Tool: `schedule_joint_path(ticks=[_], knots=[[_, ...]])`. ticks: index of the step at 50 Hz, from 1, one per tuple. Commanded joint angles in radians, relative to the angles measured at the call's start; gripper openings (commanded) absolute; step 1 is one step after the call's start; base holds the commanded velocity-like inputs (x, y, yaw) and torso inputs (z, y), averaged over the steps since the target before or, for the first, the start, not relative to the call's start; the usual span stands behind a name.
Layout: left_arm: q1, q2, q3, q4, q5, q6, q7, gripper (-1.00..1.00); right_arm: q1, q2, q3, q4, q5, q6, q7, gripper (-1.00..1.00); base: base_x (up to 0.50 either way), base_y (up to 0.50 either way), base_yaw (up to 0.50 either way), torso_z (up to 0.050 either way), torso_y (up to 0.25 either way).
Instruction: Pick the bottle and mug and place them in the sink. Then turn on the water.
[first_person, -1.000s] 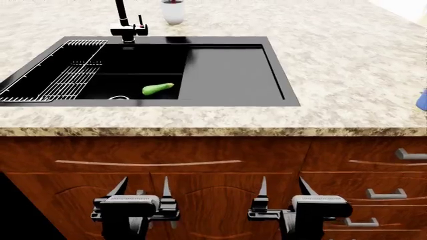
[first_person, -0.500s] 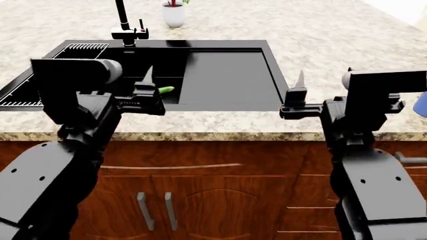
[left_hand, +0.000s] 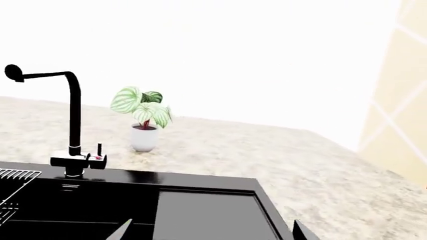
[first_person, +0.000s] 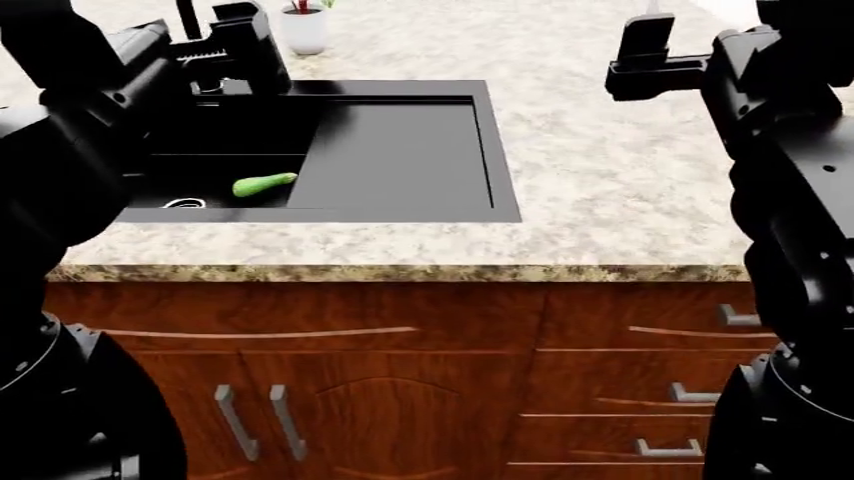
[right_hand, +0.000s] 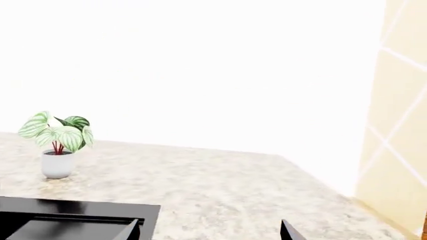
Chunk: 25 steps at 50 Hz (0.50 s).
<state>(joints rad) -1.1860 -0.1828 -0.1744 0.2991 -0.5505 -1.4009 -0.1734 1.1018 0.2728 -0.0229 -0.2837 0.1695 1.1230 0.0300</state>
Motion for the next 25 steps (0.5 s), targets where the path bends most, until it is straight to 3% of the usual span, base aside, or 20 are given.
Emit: schedule_joint_path(ticks=[1,25], knots=[[-0.042,-0.005,-0.002,-0.023,-0.025,-0.032,0.001,1.00,0.033,0.013,0.012,0.002,0.013,0.038,-0.007,1.00,0.00,-0.50,0.00,0.000,0.000],[-0.027,-0.012,-0.005,0.002,-0.075,-0.060,-0.002,1.00,0.013,0.015,0.014,-0.009,0.028,0.044,-0.006,1.00,0.00,-0.50,0.00,0.000,0.000]])
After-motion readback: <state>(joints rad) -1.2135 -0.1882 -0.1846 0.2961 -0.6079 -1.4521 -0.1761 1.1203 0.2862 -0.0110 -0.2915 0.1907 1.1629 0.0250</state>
